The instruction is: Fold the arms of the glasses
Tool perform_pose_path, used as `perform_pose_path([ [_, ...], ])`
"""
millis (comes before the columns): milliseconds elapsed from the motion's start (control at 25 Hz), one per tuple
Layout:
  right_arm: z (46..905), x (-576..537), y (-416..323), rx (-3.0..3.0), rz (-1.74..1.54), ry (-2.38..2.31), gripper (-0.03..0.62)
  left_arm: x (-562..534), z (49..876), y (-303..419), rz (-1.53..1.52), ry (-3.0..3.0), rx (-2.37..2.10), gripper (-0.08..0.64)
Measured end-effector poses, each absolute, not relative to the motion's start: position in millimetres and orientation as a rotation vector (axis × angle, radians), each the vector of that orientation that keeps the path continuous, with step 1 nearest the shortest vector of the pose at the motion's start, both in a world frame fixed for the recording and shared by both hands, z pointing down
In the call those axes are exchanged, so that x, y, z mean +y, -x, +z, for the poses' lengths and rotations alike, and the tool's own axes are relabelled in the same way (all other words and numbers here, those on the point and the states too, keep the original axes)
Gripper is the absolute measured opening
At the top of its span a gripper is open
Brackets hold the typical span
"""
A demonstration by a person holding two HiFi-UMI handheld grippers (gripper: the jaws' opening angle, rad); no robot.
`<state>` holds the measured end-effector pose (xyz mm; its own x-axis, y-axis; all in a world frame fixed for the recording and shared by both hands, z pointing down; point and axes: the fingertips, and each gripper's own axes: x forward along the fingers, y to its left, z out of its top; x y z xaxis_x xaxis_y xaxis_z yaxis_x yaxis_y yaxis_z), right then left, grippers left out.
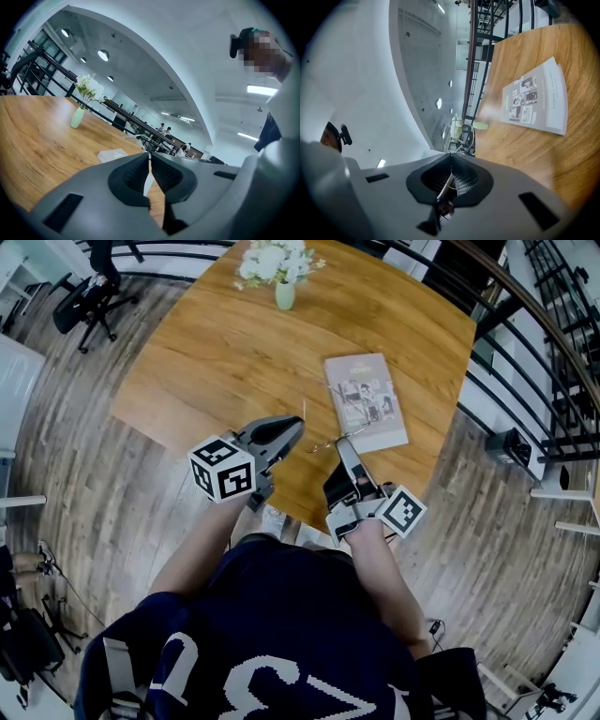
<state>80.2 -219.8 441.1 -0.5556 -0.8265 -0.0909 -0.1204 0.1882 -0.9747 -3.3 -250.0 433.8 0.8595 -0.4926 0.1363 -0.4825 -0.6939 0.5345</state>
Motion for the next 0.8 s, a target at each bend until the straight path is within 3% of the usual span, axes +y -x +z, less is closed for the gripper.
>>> perform_pose_path([
  [440,436,-214,-60,1.890,-1.438,0.819,0.028,-229,431,-30,-0.006,-2.463,-0.375,0.028],
  [720,435,-214,-66,1.901,-1.414,0.853,0.028,-269,423,4,-0.004,-2.544,-0.744,0.028],
  [800,435,-212,-67,1.912,-1.411,0.866,0.028,-284,414,14,0.014,-2.584,-0.858,0.088],
])
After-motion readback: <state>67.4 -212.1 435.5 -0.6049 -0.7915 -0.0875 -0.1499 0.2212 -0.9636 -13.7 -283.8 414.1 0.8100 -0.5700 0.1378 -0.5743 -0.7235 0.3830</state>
